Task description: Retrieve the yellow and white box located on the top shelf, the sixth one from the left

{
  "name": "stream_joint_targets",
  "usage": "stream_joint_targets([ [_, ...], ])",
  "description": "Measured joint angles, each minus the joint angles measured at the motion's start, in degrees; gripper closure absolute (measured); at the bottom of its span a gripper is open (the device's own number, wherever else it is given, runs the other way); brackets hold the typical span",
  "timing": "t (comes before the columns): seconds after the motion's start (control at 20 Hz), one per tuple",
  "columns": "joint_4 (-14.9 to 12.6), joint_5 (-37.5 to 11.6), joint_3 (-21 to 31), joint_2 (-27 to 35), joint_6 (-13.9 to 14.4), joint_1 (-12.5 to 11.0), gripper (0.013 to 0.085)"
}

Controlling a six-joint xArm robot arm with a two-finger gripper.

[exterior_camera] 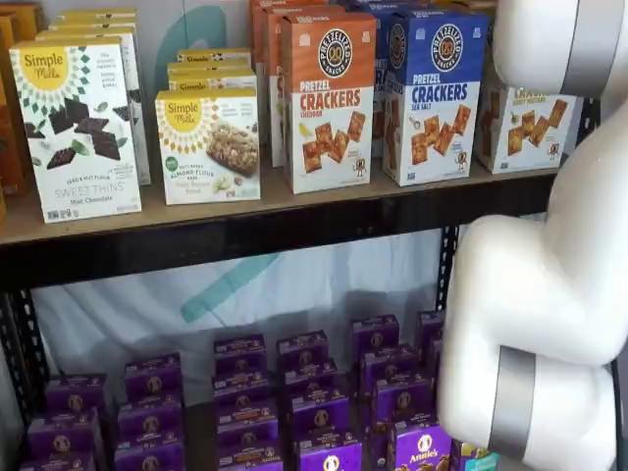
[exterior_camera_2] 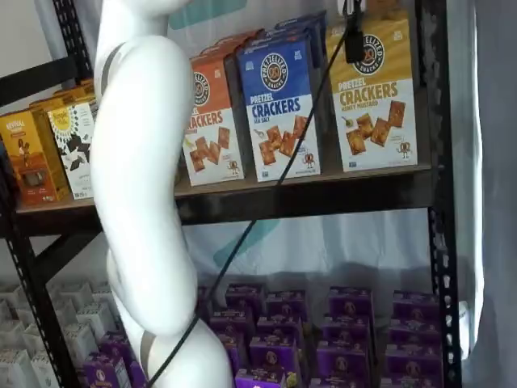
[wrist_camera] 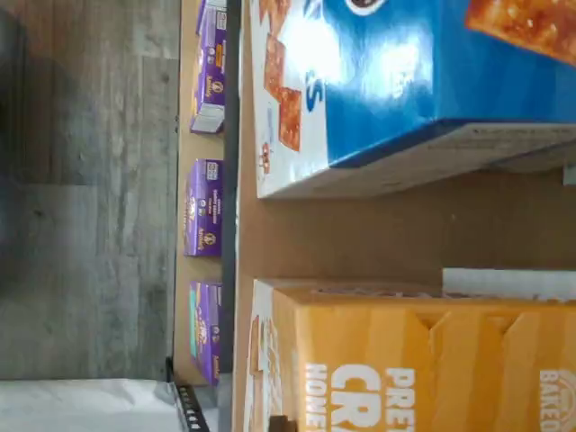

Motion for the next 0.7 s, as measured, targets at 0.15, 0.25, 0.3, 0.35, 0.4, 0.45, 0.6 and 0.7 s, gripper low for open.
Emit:
stream_joint_targets([
  [0.15, 0.42, 1.39, -0.18, -0.49, 0.04, -0.38, 0.037],
  [0.25, 0.87, 2.24, -0.12, -1.06, -0.01, -0.77, 0.037],
  [0.3, 1.14, 2.53, 0.03, -1.41, -0.07, -0.98, 0.037],
  [0.35, 1.52, 2.88, 0.26, -1.88, -0.19, -1.33, 0.037],
  [0.4, 1.74, 3.14, 0.53, -2.35, -0.33, -1.62, 0.037],
  [0.45, 1.93, 3.16, 1.1, -3.02, -0.54, -1.9, 0.037],
  [0.6, 2.36, 3.74, 2.78, -5.08, -1.24, -2.91, 0.037],
  [0.7, 2.43, 3.96, 4.47, -6.85, -1.88, -3.58, 0.037],
])
